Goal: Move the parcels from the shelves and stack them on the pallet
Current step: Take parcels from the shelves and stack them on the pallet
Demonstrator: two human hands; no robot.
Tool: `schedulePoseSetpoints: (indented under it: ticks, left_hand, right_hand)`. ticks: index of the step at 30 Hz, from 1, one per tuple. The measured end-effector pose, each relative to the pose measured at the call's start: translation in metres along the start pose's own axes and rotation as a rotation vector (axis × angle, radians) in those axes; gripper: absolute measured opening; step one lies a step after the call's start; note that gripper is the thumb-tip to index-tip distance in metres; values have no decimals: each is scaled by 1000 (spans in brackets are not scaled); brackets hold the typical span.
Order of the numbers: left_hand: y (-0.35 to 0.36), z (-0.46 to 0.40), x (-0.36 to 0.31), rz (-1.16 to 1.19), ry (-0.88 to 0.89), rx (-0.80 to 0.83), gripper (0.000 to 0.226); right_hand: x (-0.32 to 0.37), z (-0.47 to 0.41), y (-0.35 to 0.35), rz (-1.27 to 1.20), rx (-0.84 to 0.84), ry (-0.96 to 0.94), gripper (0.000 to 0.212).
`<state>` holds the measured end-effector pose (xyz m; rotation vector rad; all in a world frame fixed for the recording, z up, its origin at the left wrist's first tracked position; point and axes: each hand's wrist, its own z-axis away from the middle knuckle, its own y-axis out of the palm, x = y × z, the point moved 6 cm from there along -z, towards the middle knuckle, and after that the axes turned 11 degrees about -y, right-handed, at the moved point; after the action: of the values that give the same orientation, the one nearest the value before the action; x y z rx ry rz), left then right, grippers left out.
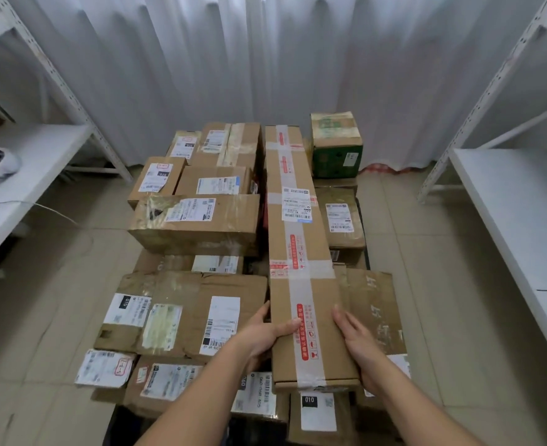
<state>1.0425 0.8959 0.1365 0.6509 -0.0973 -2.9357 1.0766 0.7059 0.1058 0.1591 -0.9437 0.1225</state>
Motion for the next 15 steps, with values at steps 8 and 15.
schedulePoseSetpoints:
  ticks: [8, 15]
  left_hand:
    - [3, -21, 13, -22, 15, -20, 91]
    - [6, -28, 17, -172, 85, -178, 64]
  right_hand:
    - [-25, -14, 1, 35, -25, 53, 42]
    - [-39, -16, 0, 108, -49, 68, 55]
